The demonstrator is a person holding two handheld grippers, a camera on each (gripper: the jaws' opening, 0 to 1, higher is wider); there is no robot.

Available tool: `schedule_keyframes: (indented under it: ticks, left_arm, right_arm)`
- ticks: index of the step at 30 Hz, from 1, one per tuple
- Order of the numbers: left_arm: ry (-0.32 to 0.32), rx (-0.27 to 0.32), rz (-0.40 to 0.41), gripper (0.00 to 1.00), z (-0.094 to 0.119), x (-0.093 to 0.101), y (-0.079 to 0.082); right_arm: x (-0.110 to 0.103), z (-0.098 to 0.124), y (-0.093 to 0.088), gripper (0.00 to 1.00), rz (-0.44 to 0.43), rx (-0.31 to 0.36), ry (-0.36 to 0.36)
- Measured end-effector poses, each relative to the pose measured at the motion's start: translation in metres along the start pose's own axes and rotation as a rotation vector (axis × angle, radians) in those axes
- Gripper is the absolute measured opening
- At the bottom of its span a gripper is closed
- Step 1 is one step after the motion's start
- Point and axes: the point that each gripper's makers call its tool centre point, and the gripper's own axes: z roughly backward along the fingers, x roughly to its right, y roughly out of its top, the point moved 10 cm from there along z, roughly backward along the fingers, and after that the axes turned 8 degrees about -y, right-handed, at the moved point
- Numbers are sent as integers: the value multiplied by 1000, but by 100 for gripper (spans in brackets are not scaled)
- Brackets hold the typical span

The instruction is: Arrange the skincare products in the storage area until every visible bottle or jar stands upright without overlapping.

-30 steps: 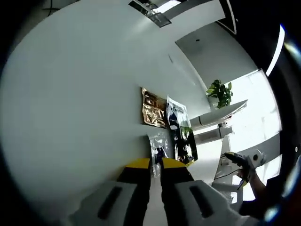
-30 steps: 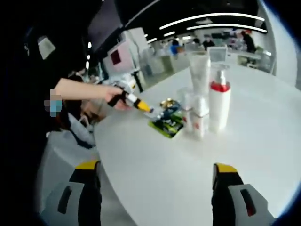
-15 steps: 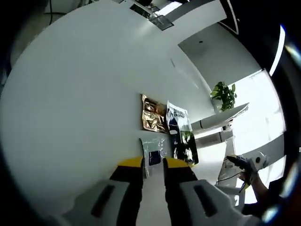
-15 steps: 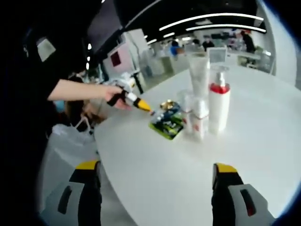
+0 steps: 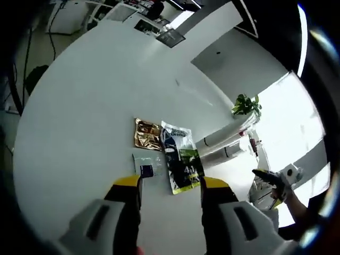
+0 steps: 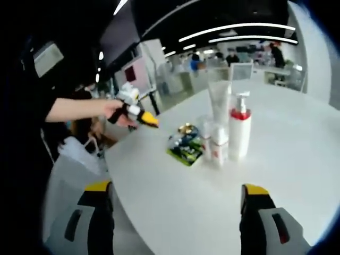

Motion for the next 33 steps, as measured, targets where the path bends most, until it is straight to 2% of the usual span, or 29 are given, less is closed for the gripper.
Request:
schedule_keyframes:
  ticks: [4,6,10,15,18,20,21,24,27,29,30,33]
  left_arm:
    - [-5,5,-54,50,12,21,-14]
    - [-1,27,-76,56,18,28,-17]
    - [0,122,-143,76,30,42,-16]
    - [11,244,-254,93,46,69,-21]
    - [-5,245,-334,97,55,89,-29]
    - [3,221,-384,99,60,99,-35]
    - [37,206,-425,99,65,103,-40]
    - [86,170,-501,99,76,114,-49]
    - [91,231,-582,99,88,125,-53]
    - [71,260,-562,99,98,131,-59]
    - [63,300,-584,99,102,133,-61]
    - [84,299,-590,99,109,133,-69]
  right_arm:
    - [4,8,5,99,10,28,-19]
    - [6,13,9,99,23,44,-30]
    - [7,23,17,99,37,74,-45]
    - [5,35,21,99,53,76,-63]
    - [4,41,23,99,59,77,-70]
    - [2,46,26,99,65,94,-65]
    - [1,48,26,99,62,100,-60]
    - [1,52,24,99,54,112,-59]
    - [-1,59,22,99,82,120,-78]
    - [-3,63,19,99,91,115,-89]
    - [-3,65,16,99,88,112,-94]
    - [-5,73,12,99,83,126,-110]
